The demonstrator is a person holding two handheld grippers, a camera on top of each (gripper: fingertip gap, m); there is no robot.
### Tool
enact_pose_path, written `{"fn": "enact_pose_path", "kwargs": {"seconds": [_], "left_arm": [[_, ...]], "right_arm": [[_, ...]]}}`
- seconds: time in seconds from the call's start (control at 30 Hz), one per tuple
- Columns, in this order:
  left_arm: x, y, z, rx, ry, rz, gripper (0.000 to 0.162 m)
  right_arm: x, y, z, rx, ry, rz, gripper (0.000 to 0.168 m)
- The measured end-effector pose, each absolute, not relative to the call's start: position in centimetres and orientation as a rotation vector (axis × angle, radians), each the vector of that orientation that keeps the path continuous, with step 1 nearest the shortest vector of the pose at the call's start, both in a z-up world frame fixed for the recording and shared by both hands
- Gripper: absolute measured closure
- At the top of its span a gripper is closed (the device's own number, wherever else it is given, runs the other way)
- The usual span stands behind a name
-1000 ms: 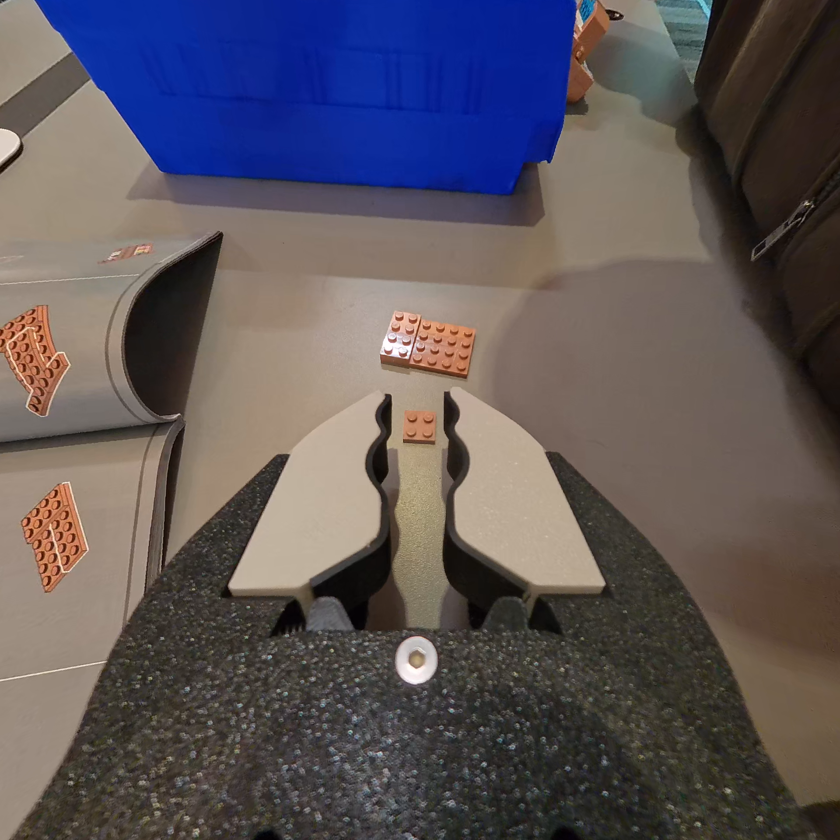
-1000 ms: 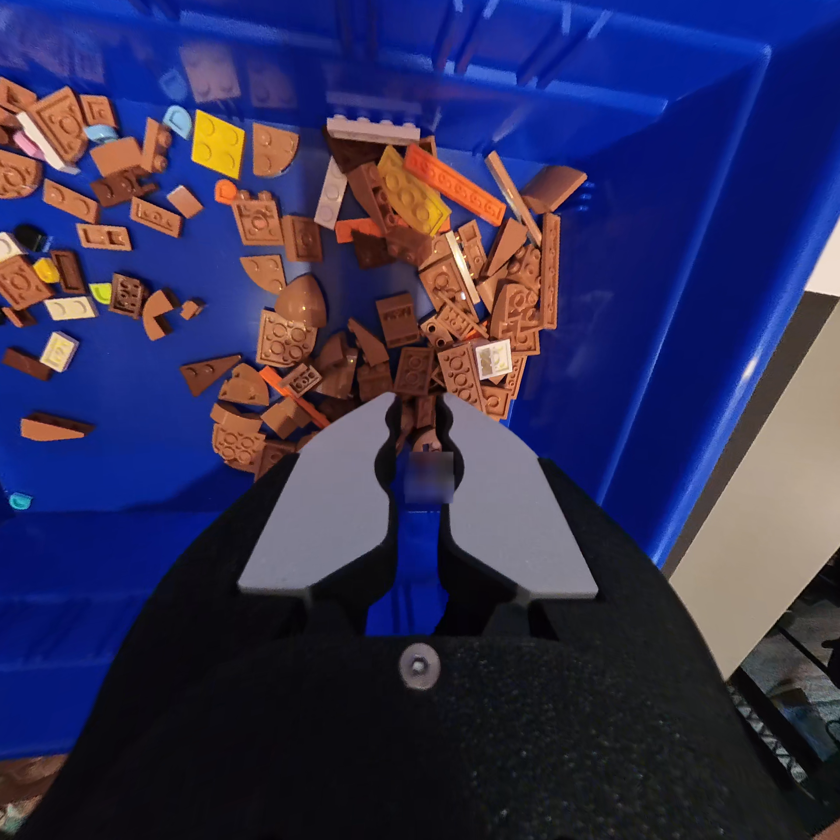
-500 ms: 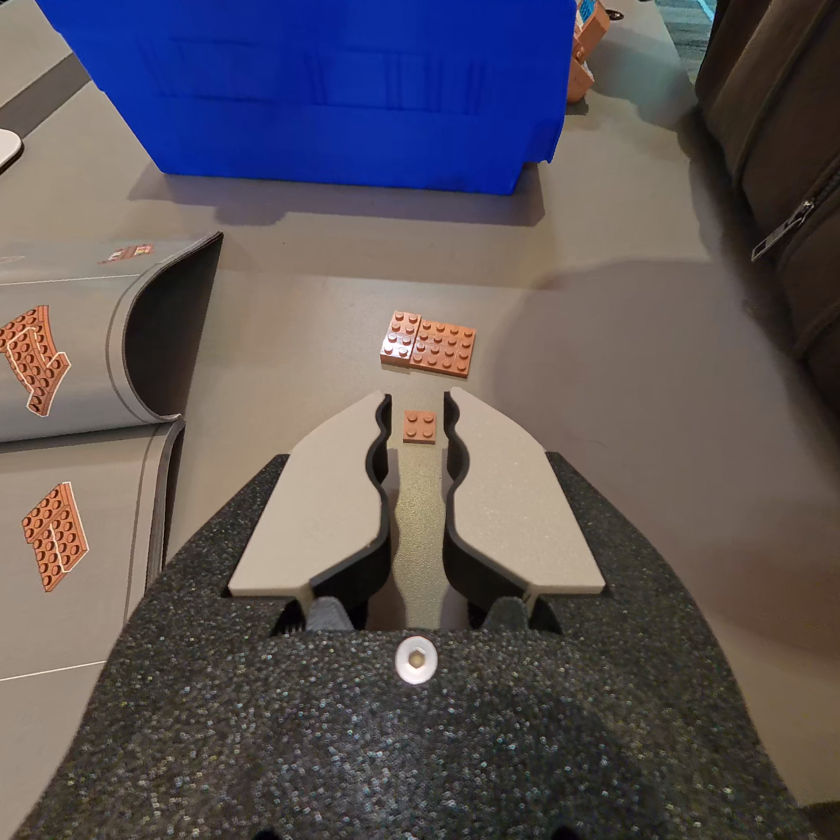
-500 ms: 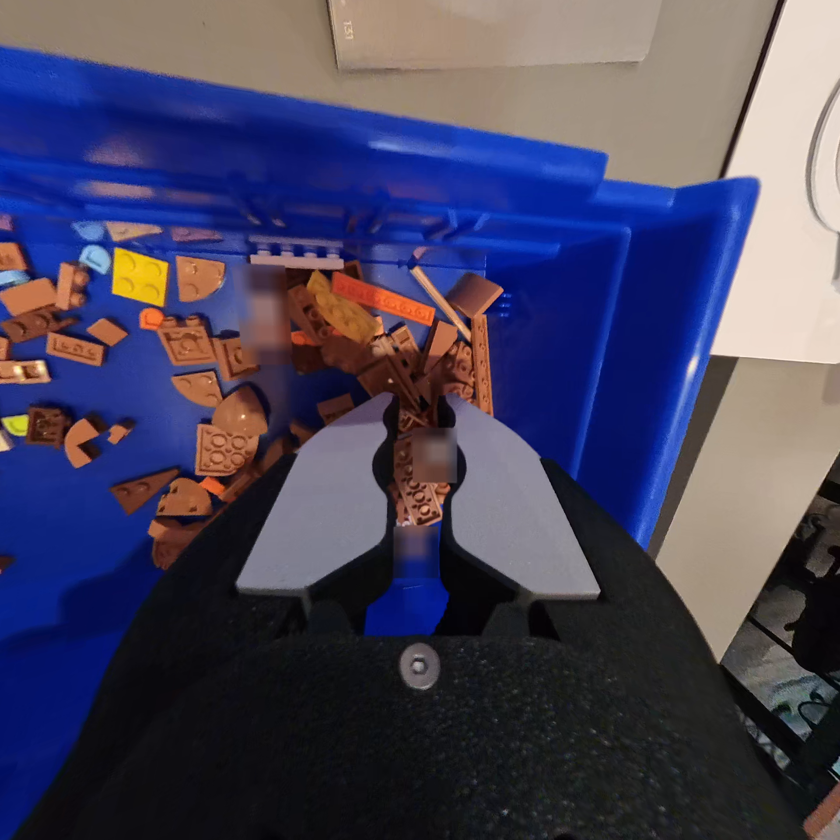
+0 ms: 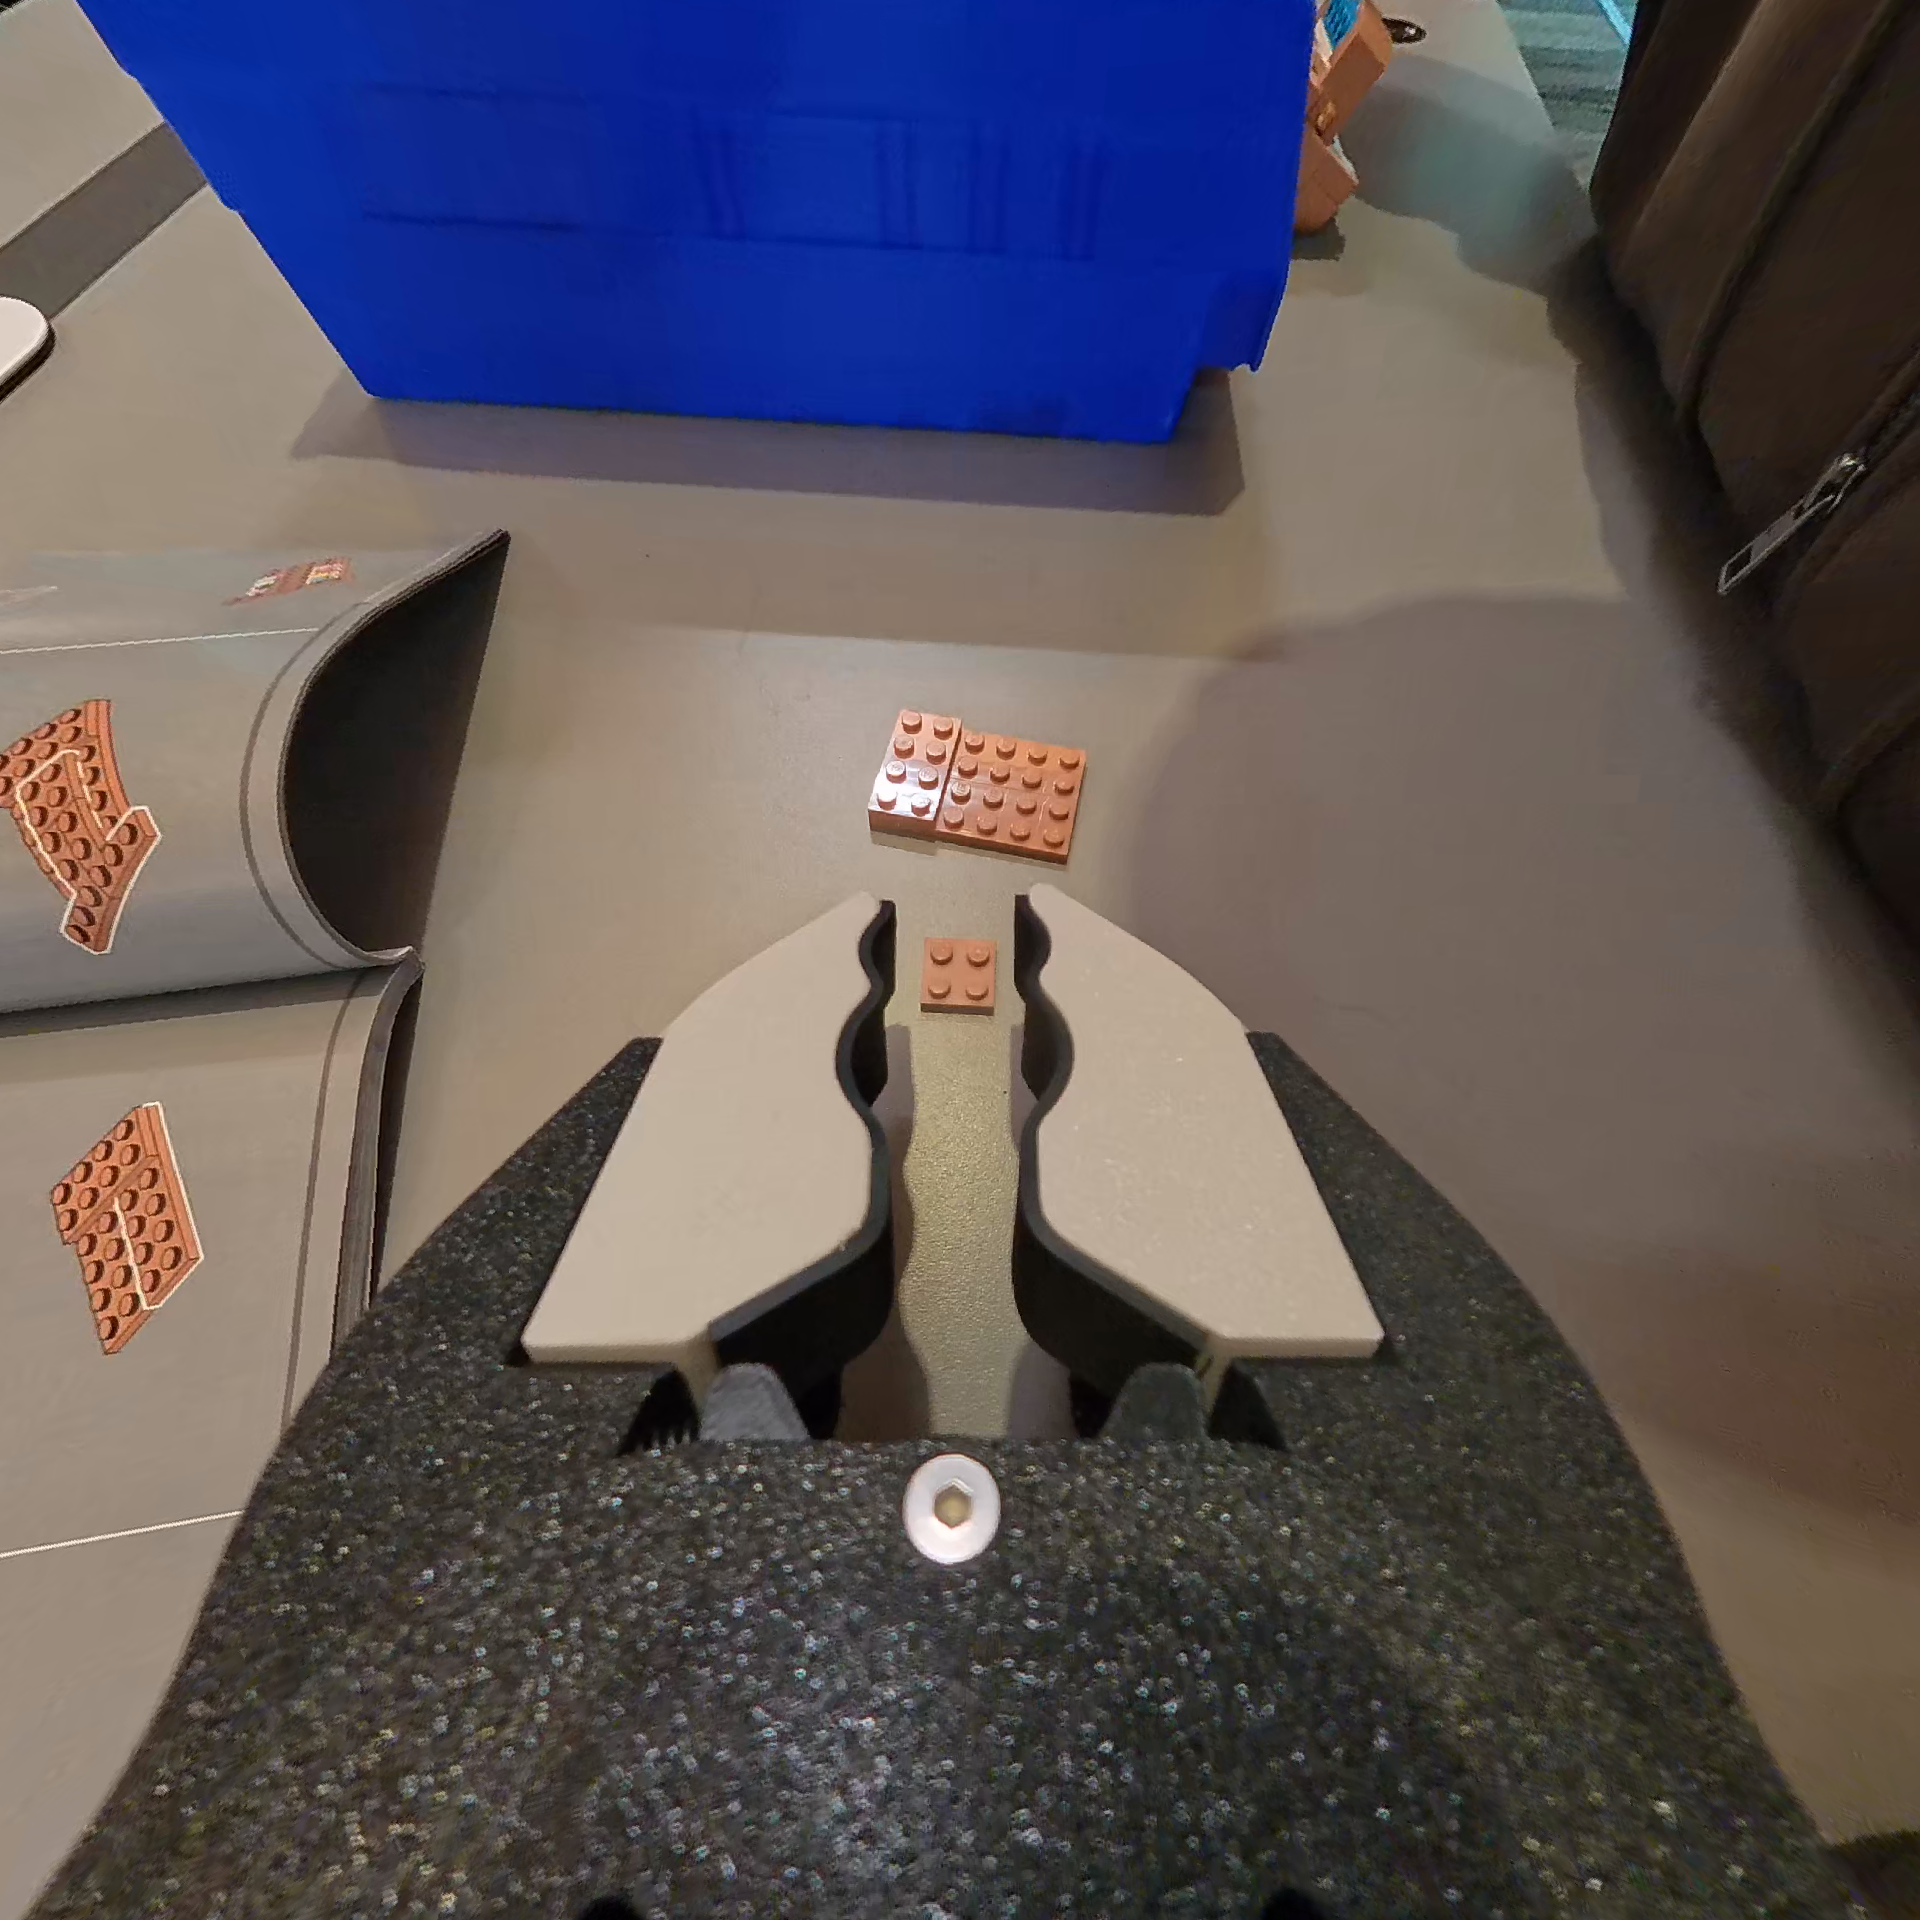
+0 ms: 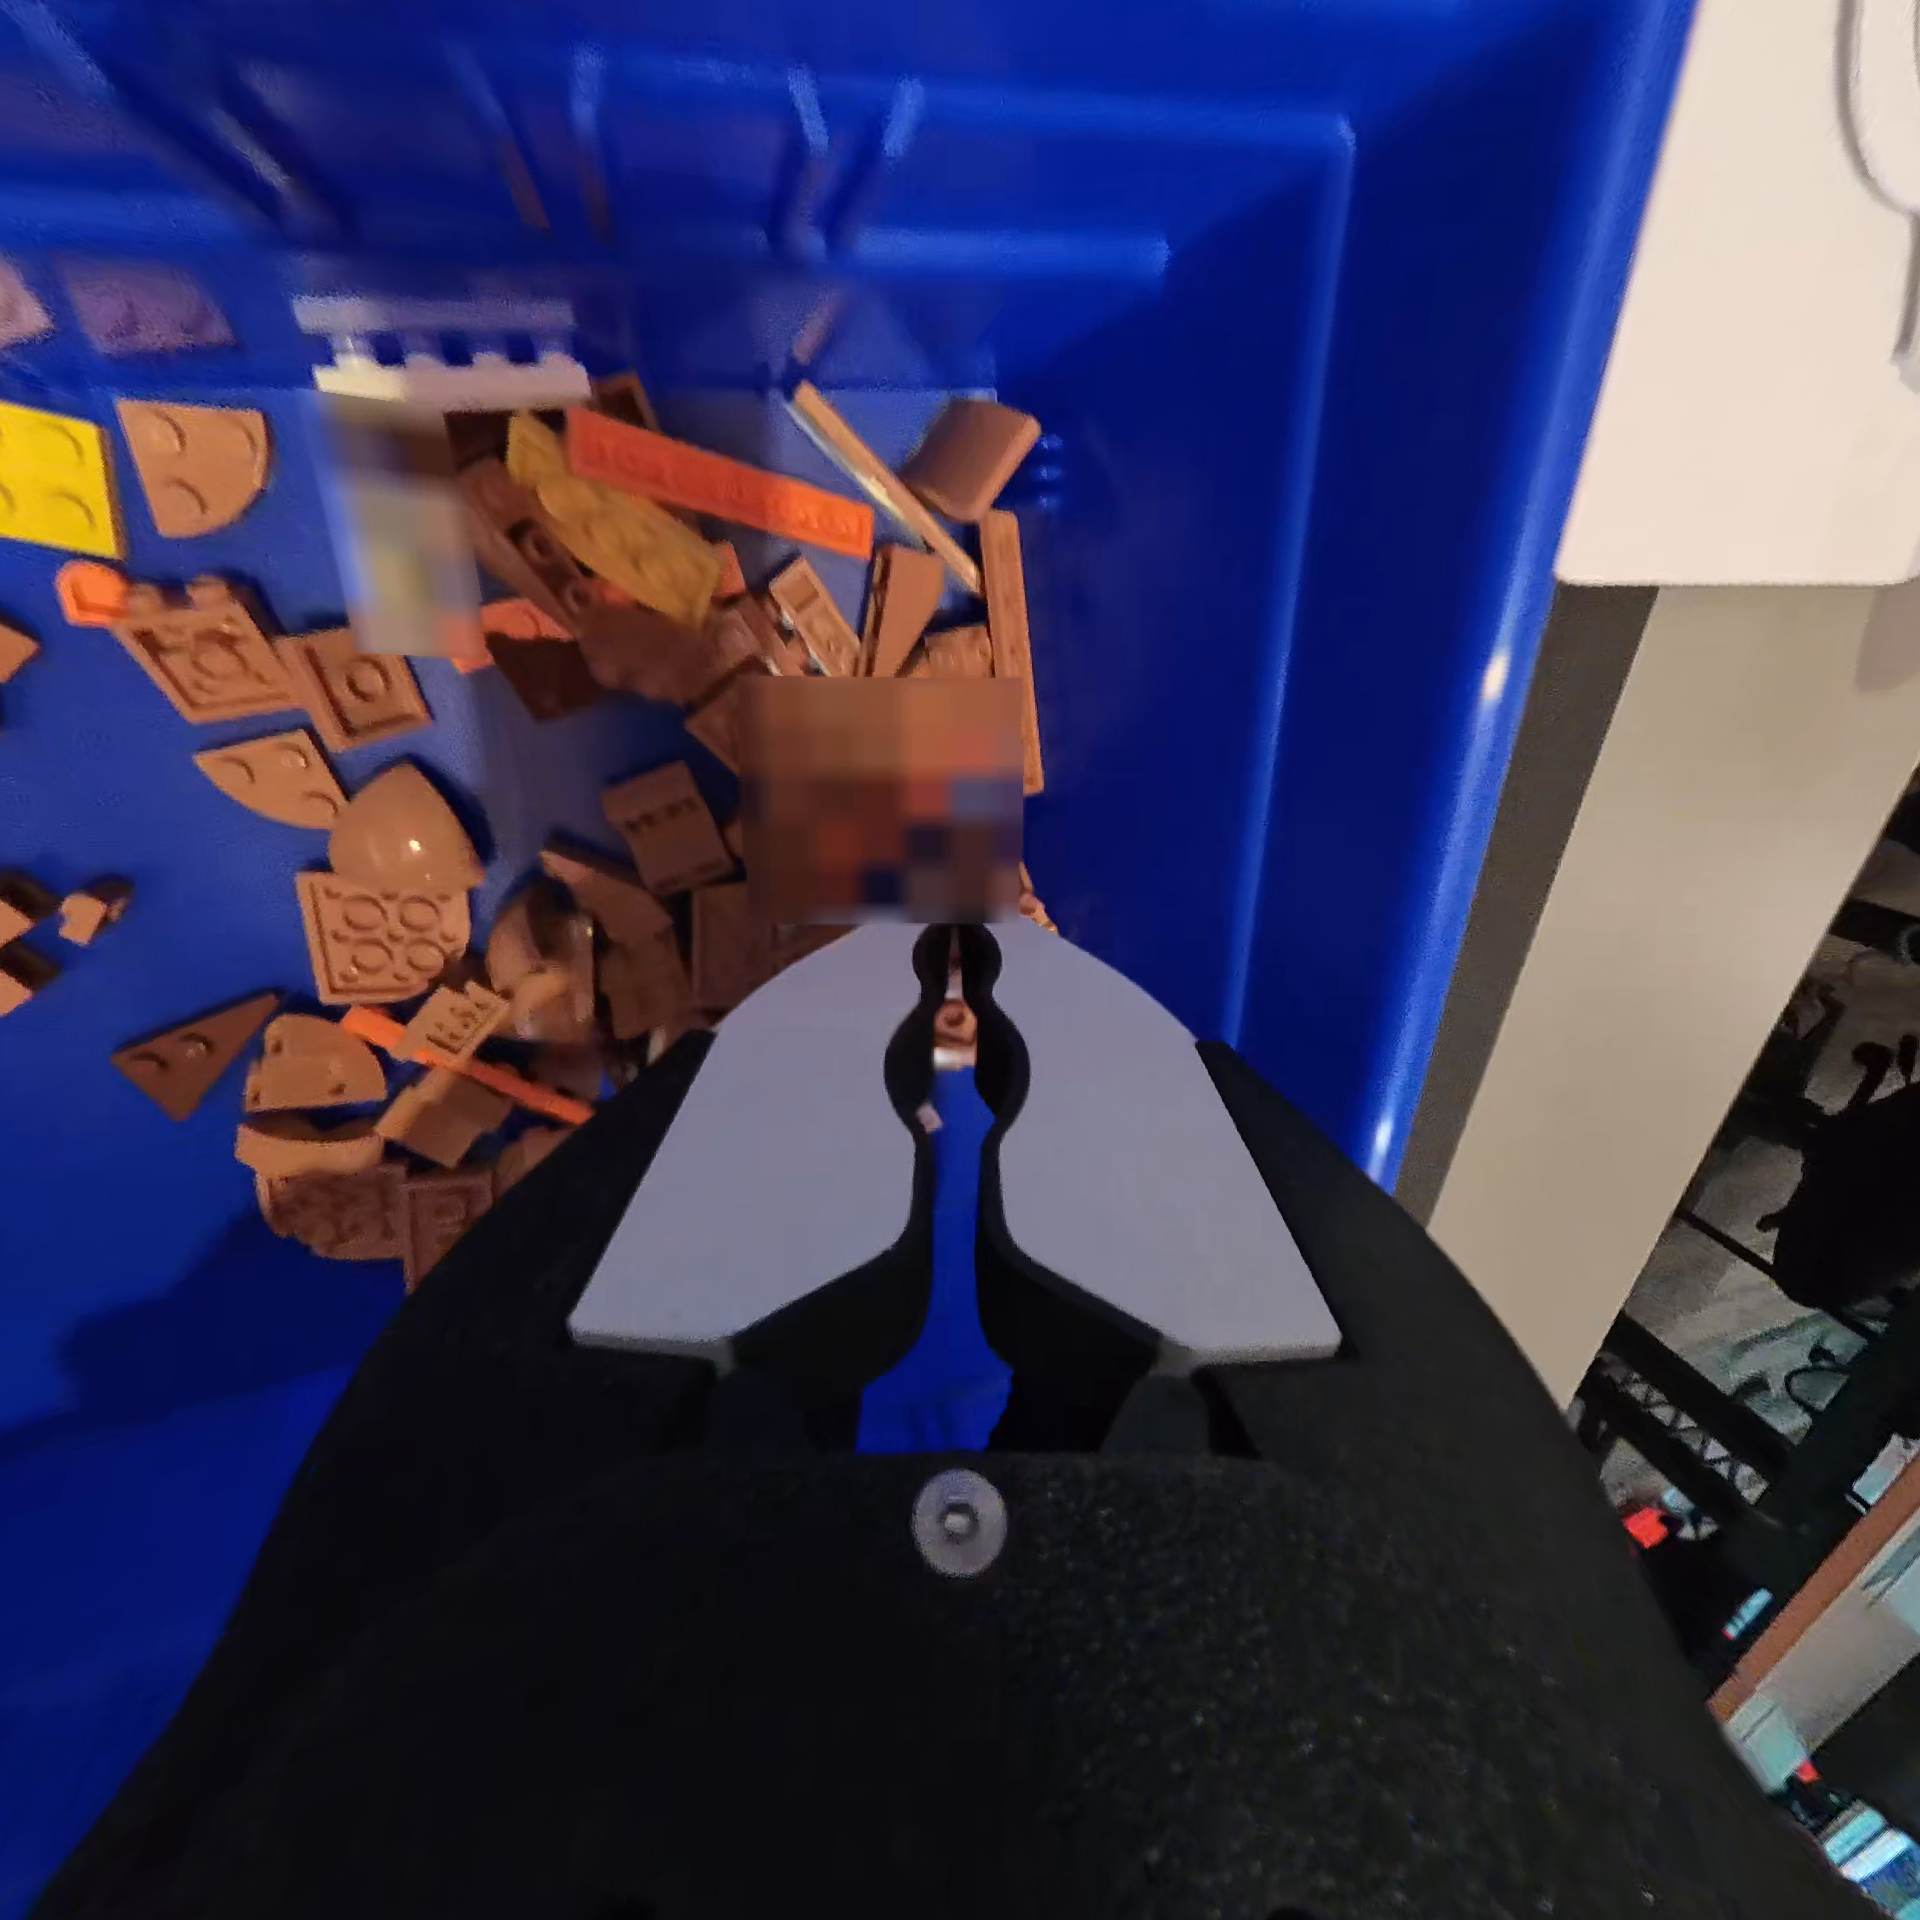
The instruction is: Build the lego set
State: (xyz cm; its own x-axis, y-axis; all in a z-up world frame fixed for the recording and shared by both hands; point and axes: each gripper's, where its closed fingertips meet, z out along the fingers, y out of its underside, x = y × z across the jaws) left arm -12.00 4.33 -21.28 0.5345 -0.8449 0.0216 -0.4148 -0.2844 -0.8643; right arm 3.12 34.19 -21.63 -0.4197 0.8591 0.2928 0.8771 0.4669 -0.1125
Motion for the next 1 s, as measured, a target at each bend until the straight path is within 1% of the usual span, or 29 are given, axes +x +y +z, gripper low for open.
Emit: {"fn": "enact_pose_path", "kwargs": {"seconds": [0.27,0.7,1.0], "left_arm": [[-12.0,4.4,-21.3,-1.902,1.025,-0.622,0.140],[-12.1,4.4,-21.2,-1.900,1.022,-0.626,0.140],[-12.1,4.4,-21.2,-1.899,1.024,-0.625,0.140]], "right_arm": [[5.3,35.3,-20.4,-1.527,-2.367,-0.113,0.166],[5.9,35.3,-20.1,-1.531,-2.368,-0.091,0.161],[7.0,32.6,-18.7,-1.549,-2.373,0.118,0.159]]}}
